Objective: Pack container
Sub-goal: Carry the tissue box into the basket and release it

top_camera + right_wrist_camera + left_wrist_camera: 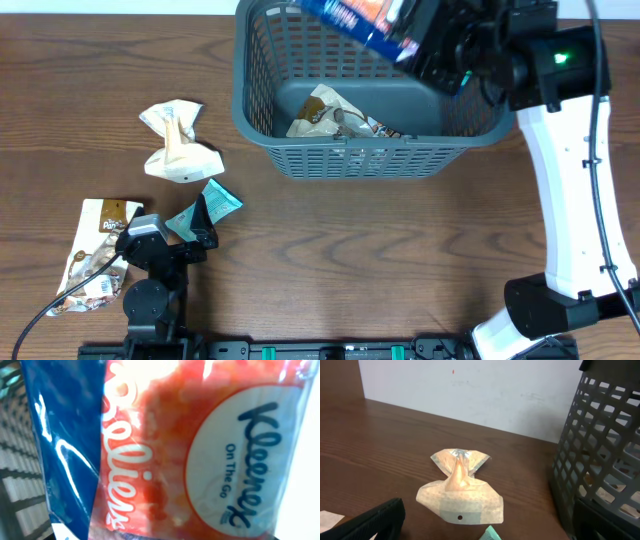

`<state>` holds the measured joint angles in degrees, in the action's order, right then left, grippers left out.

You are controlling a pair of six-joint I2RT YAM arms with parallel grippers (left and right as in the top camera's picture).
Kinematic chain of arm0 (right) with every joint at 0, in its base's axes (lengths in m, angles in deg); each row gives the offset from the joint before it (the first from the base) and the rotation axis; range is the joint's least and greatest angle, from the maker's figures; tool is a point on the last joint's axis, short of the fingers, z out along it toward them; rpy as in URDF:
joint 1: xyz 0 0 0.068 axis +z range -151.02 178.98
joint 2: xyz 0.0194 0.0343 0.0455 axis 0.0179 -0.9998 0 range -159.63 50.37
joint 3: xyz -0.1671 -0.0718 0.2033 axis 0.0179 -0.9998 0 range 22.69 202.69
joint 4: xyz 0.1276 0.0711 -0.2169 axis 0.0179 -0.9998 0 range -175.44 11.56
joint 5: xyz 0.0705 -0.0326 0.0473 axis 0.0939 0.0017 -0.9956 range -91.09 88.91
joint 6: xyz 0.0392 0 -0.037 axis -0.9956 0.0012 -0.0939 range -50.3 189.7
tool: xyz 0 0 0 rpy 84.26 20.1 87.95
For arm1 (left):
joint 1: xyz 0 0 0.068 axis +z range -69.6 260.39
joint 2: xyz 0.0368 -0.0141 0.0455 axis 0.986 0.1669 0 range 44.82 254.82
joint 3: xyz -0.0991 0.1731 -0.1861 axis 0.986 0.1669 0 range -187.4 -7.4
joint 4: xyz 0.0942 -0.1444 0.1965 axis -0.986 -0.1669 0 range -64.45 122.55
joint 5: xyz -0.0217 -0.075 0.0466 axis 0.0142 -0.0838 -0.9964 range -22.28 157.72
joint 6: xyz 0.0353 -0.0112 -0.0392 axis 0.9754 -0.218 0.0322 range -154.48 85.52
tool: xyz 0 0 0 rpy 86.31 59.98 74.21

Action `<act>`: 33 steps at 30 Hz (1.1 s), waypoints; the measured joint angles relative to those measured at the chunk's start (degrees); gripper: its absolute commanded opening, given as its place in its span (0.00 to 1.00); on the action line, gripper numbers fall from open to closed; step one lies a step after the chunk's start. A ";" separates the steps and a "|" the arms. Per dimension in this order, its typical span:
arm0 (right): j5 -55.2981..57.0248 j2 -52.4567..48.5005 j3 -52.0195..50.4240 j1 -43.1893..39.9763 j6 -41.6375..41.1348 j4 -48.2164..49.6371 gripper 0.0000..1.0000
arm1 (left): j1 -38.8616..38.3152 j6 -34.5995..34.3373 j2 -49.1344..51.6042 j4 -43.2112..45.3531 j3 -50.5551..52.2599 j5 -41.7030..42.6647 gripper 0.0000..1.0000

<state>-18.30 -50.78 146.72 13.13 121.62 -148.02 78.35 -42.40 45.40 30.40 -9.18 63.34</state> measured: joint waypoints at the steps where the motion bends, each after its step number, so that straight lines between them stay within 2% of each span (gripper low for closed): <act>1: -0.09 -0.46 0.00 0.46 0.81 -1.01 0.01 | 0.00 0.00 0.00 -0.02 0.00 0.13 0.99; 6: -0.33 -5.84 0.02 0.87 4.72 -4.96 0.01 | 0.00 0.00 0.00 -0.02 0.00 0.20 0.99; 13: 0.20 -15.63 0.00 0.33 8.22 -5.29 0.01 | 0.00 0.00 0.00 -0.07 0.00 0.59 0.99; 21: 0.28 -20.22 0.00 -0.46 9.05 -5.79 0.02 | 0.00 0.00 0.00 -0.09 0.00 0.70 0.99; 22: 0.28 -20.79 0.00 -0.55 9.05 -6.05 0.04 | 0.00 0.00 0.00 -0.09 0.00 0.79 0.99; 25: 0.31 -22.49 0.00 -0.76 9.03 -6.49 0.18 | 0.00 0.00 0.00 -0.09 0.00 0.83 0.99; 30: 0.44 -23.74 0.00 -0.83 8.70 -6.49 0.29 | 0.00 0.00 0.00 -0.11 0.00 0.98 0.99; 33: 0.44 -23.74 0.00 -0.83 8.24 -6.49 0.32 | 0.00 0.00 0.00 -0.11 0.00 0.98 0.99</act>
<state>-17.86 -74.51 146.72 12.30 129.86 -154.52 78.35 -42.40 45.40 30.29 -9.18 64.33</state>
